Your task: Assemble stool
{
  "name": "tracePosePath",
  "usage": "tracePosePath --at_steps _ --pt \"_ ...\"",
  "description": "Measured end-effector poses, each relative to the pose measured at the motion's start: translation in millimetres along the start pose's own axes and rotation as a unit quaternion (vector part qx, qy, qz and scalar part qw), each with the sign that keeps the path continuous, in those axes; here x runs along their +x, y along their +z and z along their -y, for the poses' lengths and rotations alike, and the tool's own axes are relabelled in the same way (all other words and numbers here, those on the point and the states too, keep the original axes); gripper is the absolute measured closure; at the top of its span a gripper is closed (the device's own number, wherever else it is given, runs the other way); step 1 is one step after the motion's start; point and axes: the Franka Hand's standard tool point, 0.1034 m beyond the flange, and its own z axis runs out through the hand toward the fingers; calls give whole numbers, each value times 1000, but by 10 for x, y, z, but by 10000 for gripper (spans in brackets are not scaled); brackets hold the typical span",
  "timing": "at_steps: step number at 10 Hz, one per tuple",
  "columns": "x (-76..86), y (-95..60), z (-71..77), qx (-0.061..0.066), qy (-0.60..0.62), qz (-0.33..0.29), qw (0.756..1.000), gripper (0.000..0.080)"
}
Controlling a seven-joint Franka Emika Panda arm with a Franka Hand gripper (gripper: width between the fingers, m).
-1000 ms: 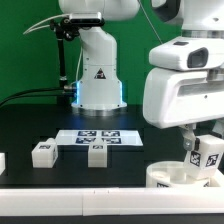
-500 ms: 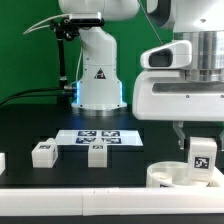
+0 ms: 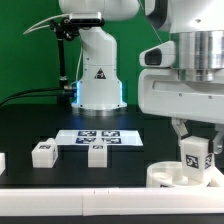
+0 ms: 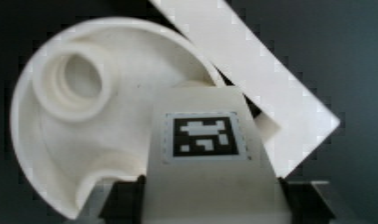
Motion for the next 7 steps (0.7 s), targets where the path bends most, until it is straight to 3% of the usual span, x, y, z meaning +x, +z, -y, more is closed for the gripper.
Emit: tracePosePath --at_steps 2,4,7 --pt "11 -1 -24 10 151 13 988 462" --pt "5 4 -31 13 257 23 966 462" --pt "-14 14 -28 12 278 25 960 449"
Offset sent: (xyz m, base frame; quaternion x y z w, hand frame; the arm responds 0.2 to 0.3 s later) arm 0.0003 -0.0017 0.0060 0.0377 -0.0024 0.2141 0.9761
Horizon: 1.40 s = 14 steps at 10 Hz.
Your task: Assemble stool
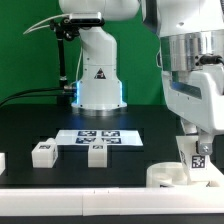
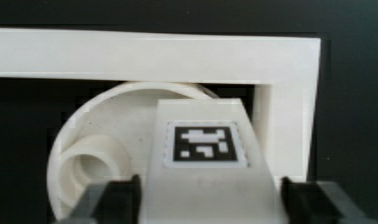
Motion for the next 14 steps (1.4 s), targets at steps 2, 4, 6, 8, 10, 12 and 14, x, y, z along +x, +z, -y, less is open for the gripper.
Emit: tracePosePath --at_steps 2,4,6,8,10,12,14 --pt "14 -22 1 -3 -92 5 996 181" --pt "75 -100 32 0 -262 7 965 157" --pt "123 -107 40 2 -352 8 936 151" --pt "128 -105 39 2 -427 7 904 150" --pt "126 -185 24 -15 -551 14 834 150" --pt "71 -272 71 -35 -674 29 738 150" --pt "39 -266 122 -42 -742 30 669 150"
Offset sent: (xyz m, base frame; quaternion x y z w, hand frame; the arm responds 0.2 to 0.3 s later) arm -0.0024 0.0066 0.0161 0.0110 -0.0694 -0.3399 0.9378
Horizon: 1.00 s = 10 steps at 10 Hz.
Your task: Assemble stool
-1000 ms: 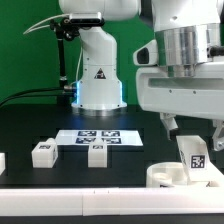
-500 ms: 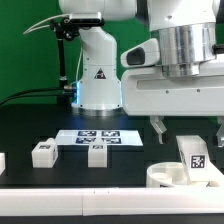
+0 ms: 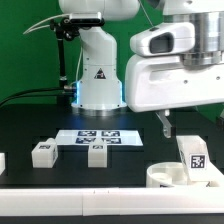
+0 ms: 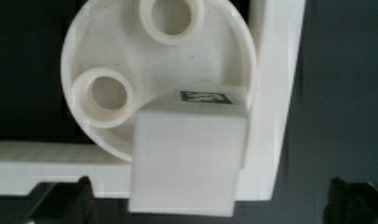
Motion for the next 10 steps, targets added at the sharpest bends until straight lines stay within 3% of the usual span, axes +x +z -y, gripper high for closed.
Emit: tracePosePath --at_steps 3,6,7,10 --pt "-11 18 -48 -11 -119 4 993 150" --pt "15 64 70 -40 -349 14 936 150" --pt "16 84 84 -48 -420 17 906 150" --pt "16 80 11 -51 -503 25 862 150"
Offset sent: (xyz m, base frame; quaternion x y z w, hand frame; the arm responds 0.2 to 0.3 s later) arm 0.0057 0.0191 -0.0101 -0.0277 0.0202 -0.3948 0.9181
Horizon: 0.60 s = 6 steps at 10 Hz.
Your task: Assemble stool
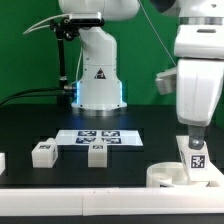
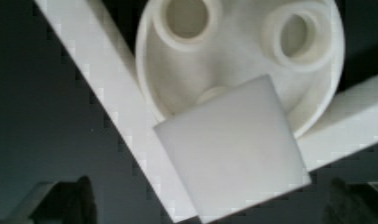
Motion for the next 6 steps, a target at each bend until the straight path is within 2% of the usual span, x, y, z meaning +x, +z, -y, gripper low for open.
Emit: tracePosePath --at_steps 1,3,4,6 --pt "-11 25 -6 -2 -26 3 1000 150" --pt "-30 201 -15 -3 -31 2 1000 150" --pt "-30 194 -19 -3 -20 2 1000 150" --pt "-32 204 -15 -2 12 2 1000 403"
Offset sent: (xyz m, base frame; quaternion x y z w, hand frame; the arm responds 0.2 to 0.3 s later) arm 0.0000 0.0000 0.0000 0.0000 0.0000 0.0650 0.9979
